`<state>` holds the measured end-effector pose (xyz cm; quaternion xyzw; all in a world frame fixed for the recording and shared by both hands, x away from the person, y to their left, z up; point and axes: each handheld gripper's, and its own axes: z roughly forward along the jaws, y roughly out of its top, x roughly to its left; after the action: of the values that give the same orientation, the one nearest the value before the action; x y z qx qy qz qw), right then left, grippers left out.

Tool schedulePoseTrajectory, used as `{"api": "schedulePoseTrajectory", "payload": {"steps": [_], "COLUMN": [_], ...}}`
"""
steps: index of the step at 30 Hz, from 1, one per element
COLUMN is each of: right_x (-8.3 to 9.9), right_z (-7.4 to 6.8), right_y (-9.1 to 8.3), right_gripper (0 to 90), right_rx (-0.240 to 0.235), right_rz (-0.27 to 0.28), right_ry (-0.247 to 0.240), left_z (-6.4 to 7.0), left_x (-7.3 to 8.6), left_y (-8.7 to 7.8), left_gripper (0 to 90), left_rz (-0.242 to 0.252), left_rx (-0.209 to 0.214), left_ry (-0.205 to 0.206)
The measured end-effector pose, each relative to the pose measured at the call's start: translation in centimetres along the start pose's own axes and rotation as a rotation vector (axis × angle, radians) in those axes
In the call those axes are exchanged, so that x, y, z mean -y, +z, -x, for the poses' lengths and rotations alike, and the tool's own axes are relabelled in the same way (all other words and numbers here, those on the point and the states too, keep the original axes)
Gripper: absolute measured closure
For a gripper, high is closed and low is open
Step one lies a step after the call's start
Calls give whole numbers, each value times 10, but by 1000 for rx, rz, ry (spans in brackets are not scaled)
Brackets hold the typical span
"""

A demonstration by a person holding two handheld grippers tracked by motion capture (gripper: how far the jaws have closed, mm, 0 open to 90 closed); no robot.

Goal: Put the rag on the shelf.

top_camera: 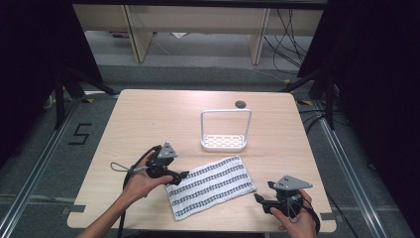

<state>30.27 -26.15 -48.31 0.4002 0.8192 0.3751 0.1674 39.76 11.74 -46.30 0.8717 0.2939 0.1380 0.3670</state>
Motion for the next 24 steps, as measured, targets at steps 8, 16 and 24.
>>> {"api": "schedulePoseTrajectory", "payload": {"steps": [8,16,24], "right_x": [-2,-4,-8], "right_z": [1,3,1], "right_y": [5,13,23], "right_gripper": [366,388,412], "right_rx": [-5,-13,-18], "right_rz": [-22,-33,-53], "right_ry": [1,-21,-38], "left_z": [17,28,29], "left_x": [-36,-67,-85], "left_y": [45,84,108], "left_gripper": [279,352,418], "left_rz": [-47,-86,-100], "left_rx": [112,151,174], "left_ry": [45,119,135]}}
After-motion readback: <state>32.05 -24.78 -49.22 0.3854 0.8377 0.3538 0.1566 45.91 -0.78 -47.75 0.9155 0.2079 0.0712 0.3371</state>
